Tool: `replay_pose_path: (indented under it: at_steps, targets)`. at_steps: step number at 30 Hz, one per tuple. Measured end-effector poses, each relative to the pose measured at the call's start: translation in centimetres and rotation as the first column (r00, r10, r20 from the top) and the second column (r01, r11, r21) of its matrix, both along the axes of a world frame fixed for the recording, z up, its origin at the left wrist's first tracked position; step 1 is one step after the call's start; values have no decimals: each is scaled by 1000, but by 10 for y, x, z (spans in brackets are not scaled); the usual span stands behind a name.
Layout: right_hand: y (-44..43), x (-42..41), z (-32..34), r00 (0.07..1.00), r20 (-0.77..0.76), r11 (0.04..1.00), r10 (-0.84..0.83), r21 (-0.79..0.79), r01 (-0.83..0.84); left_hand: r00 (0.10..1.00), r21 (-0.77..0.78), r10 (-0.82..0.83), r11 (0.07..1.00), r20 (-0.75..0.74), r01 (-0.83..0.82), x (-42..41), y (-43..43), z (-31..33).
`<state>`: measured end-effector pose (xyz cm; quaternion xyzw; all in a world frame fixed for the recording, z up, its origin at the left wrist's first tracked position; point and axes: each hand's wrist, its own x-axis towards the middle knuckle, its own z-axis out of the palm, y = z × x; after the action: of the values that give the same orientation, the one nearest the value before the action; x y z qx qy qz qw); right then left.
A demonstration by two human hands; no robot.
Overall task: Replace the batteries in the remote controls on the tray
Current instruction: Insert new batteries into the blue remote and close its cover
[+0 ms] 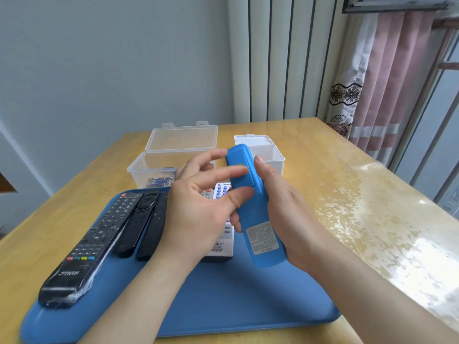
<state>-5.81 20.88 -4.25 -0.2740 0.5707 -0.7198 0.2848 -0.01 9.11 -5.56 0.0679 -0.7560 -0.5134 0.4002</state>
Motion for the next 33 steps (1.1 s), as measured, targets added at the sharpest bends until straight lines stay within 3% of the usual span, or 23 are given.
replay_pose_path:
  at_steps: [4, 11, 14, 17, 21, 23, 25, 27, 29, 31, 33]
  targets:
    - [0, 3, -1, 998, -18, 998, 55, 26, -55, 990, 299, -144, 944, -5, 139, 2, 1, 3]
    - [5, -9, 0, 966, -165, 979, 197, 89, -184, 926, 542, -372, 767, -60, 343, 5, 0, 7]
    - [14, -22, 2, 929, -214, 951, 301, 133, -278, 923, 533, -381, 770, -55, 350, 7, -5, 10]
    - [17, -26, -1, 893, -306, 942, 330, 171, -289, 969, 407, -247, 888, 31, 213, 7, -2, 12]
    - [14, -31, -1, 853, -473, 970, 220, 203, -137, 987, 390, -135, 907, -91, 160, 9, 5, 19]
    - [16, -39, 1, 787, -599, 975, 150, 223, -16, 993, 236, -44, 969, -108, 69, 10, 4, 18]
    - [22, -52, 1, 802, -595, 969, 52, 224, 103, 996, -57, 44, 997, -84, -49, 10, 6, 12]
    - [28, -62, -2, 825, -562, 941, -61, 243, 235, 993, -391, 95, 913, -65, -113, 8, 11, 3]
    - [30, -68, -6, 836, -541, 899, -94, 313, 305, 994, -672, 107, 733, -37, -104, 5, 17, -9]
    - [30, -70, -11, 823, -564, 860, -63, 387, 331, 987, -753, 50, 652, 152, 83, 2, 20, -22]
    - [29, -70, -14, 780, -626, 812, 22, 466, 351, 932, -689, -29, 665, 361, 288, 1, 23, -30]
